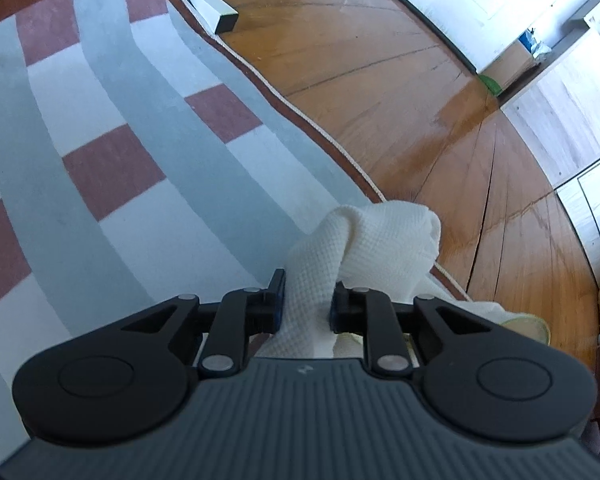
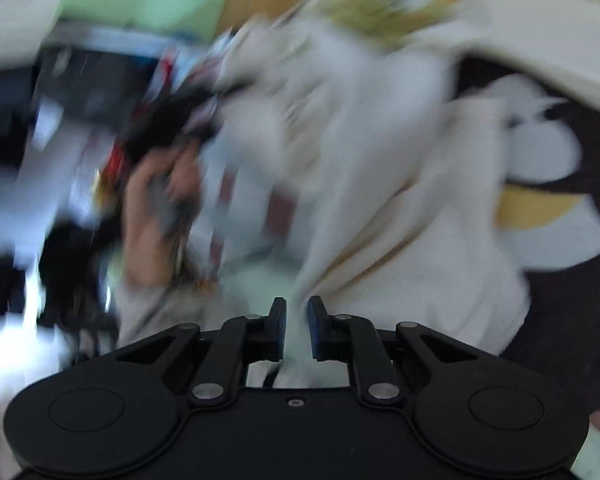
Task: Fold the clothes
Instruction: 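Lift the sleepsuit with both grippers and carry it onto the open rug, then lay the sleepsuit flat on the rug and open both grippers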
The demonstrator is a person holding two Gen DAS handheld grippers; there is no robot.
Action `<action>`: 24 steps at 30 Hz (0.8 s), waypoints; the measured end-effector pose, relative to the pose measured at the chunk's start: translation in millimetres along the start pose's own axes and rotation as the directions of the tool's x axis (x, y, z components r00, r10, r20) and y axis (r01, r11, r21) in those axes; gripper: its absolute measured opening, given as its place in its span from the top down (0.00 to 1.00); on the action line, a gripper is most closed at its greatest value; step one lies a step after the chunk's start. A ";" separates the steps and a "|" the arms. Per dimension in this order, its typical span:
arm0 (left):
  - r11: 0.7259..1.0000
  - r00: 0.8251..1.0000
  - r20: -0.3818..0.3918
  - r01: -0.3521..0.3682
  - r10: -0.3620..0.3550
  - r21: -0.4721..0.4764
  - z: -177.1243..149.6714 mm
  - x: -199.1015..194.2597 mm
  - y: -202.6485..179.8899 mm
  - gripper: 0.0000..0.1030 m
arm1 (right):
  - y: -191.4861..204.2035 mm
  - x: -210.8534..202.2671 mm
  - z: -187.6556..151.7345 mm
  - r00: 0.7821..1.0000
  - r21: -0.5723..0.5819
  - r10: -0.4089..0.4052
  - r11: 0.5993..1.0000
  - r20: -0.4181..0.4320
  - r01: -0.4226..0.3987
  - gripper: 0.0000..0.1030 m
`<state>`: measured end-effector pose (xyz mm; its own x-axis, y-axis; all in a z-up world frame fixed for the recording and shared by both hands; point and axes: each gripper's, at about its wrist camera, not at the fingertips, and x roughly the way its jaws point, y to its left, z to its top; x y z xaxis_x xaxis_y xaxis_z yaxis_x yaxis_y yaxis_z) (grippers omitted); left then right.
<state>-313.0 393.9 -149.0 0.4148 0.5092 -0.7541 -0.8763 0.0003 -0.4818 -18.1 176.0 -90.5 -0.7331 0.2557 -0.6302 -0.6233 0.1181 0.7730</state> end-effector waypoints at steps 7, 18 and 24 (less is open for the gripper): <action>0.994 0.996 -0.061 0.063 -0.069 -0.088 0.3 13.8 15.7 0.60 | 16.8 -84.9 25.6 0.768 -0.090 -0.442 0.839 0.463 0.537 0.41; 0.966 0.996 -0.086 -0.007 0.030 0.258 -18.9 21.6 -27.1 0.85 | -39.4 -28.5 134.2 0.604 -0.177 -0.563 0.632 0.564 0.755 0.38; 0.968 0.998 -0.054 0.003 0.011 0.251 -24.4 26.5 -30.7 0.82 | -86.8 3.1 178.9 0.720 -0.159 -0.601 0.719 0.346 0.677 0.27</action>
<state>-269.1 386.4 -165.1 0.4182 0.4617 -0.7822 -0.9083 0.2185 -0.3567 82.3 338.2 -146.5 -0.0590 0.4452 -0.8935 -0.9875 0.1053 0.1176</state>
